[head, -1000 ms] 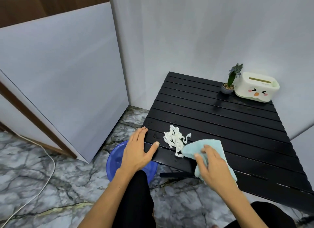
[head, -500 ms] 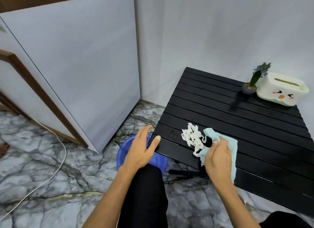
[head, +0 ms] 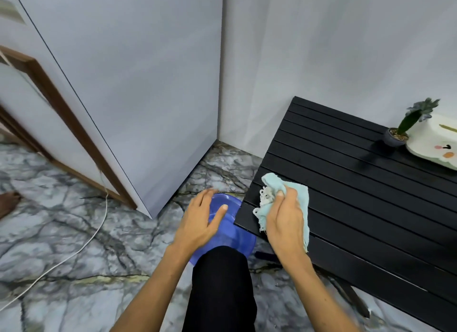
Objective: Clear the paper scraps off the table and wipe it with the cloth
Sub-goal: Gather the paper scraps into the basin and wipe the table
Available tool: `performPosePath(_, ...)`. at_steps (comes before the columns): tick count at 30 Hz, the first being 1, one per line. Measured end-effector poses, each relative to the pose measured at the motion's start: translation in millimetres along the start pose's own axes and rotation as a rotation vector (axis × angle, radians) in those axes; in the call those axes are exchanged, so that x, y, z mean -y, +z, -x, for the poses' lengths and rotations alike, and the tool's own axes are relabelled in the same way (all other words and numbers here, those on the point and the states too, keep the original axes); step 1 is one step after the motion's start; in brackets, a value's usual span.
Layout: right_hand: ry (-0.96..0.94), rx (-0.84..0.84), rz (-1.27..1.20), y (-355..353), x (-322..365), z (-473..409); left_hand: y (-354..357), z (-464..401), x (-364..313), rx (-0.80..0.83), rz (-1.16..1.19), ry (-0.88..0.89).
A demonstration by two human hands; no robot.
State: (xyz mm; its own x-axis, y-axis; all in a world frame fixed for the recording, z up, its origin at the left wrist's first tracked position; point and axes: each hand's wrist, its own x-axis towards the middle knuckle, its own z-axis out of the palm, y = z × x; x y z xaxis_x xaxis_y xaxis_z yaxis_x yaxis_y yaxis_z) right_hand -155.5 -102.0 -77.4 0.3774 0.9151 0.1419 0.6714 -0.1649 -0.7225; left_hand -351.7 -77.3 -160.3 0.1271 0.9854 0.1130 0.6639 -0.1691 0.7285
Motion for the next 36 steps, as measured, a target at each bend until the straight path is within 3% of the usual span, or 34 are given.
performPosePath(12,-0.12,0.093,-0.019,50.1,44.0,-12.7,-16.8,-4.8,30.1,0.015,-0.135,-0.052)
performPosePath(16,-0.192,0.119,-0.139,54.6,51.8,-15.9,-16.7,-3.3,29.9,0.016,-0.154,-0.066)
performPosePath(21,-0.07,0.12,-0.416,43.4,53.5,-24.9,-18.2,-3.6,24.2,0.016,-0.148,-0.061)
performPosePath(25,-0.005,0.082,-0.457,12.5,40.3,-32.5,-16.7,-8.3,11.9,0.019,-0.127,-0.035)
performPosePath(29,-0.073,0.016,-0.409,-39.3,22.0,-36.0,-8.6,-13.3,-8.0,0.007,-0.069,0.018)
performPosePath(36,-0.191,-0.006,-0.095,-113.6,-32.2,-26.8,4.3,-21.6,-52.1,0.046,-0.013,0.117)
